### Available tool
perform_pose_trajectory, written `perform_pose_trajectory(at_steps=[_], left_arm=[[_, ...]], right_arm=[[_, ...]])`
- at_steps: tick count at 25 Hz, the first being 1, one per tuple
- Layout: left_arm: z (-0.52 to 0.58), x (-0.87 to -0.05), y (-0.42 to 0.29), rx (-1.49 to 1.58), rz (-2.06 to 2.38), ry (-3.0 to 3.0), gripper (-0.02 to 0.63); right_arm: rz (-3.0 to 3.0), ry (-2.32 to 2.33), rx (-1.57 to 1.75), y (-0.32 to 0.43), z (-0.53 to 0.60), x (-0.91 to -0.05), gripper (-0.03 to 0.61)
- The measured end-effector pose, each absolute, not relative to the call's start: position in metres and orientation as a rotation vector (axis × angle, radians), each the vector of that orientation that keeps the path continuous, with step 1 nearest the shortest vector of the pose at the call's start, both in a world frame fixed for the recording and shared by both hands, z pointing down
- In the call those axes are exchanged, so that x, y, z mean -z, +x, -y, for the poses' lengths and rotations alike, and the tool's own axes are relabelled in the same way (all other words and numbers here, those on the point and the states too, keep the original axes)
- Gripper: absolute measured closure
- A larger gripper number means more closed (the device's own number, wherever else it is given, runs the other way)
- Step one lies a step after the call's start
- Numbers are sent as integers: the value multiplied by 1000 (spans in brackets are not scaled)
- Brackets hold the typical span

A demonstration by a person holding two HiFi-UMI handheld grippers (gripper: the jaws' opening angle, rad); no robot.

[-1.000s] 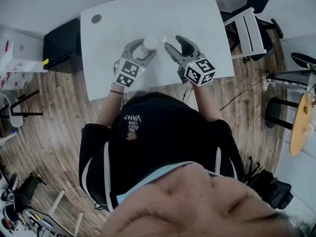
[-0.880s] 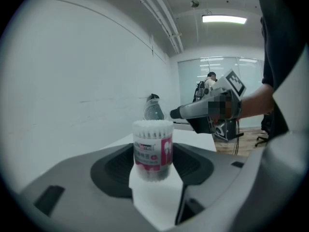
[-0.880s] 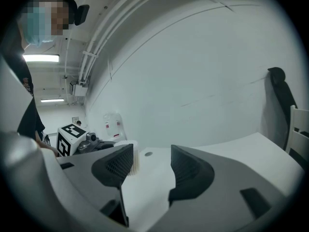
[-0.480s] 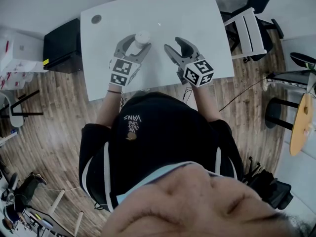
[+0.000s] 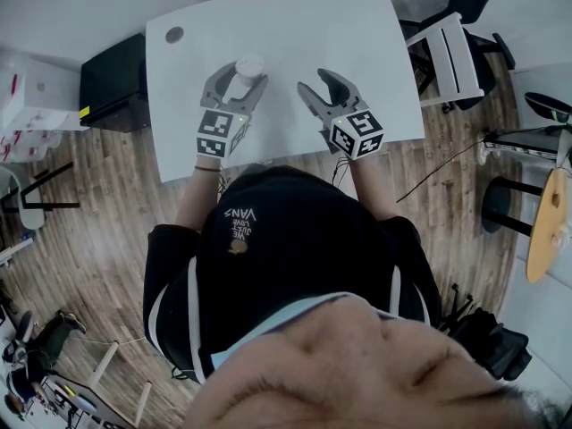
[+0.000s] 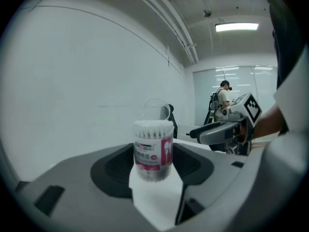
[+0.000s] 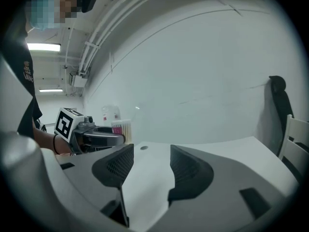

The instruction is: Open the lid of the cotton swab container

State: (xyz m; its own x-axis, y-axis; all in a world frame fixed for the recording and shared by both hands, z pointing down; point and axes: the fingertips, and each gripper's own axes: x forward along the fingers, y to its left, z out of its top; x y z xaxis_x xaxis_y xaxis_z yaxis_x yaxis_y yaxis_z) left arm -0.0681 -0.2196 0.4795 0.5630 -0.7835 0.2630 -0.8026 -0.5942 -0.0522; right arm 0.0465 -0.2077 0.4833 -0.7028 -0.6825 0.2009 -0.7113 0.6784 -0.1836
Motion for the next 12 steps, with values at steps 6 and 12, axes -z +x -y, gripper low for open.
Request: perform_pose_trajectory(at_steps=[6, 12], left_arm=[[219, -478, -72, -371, 1412, 2690, 357], [216, -479, -74, -375, 1420, 2678, 357]], right_arm=[[2754, 1143, -357, 46, 206, -488, 382], [2751, 1138, -332, 43, 205, -488, 508]])
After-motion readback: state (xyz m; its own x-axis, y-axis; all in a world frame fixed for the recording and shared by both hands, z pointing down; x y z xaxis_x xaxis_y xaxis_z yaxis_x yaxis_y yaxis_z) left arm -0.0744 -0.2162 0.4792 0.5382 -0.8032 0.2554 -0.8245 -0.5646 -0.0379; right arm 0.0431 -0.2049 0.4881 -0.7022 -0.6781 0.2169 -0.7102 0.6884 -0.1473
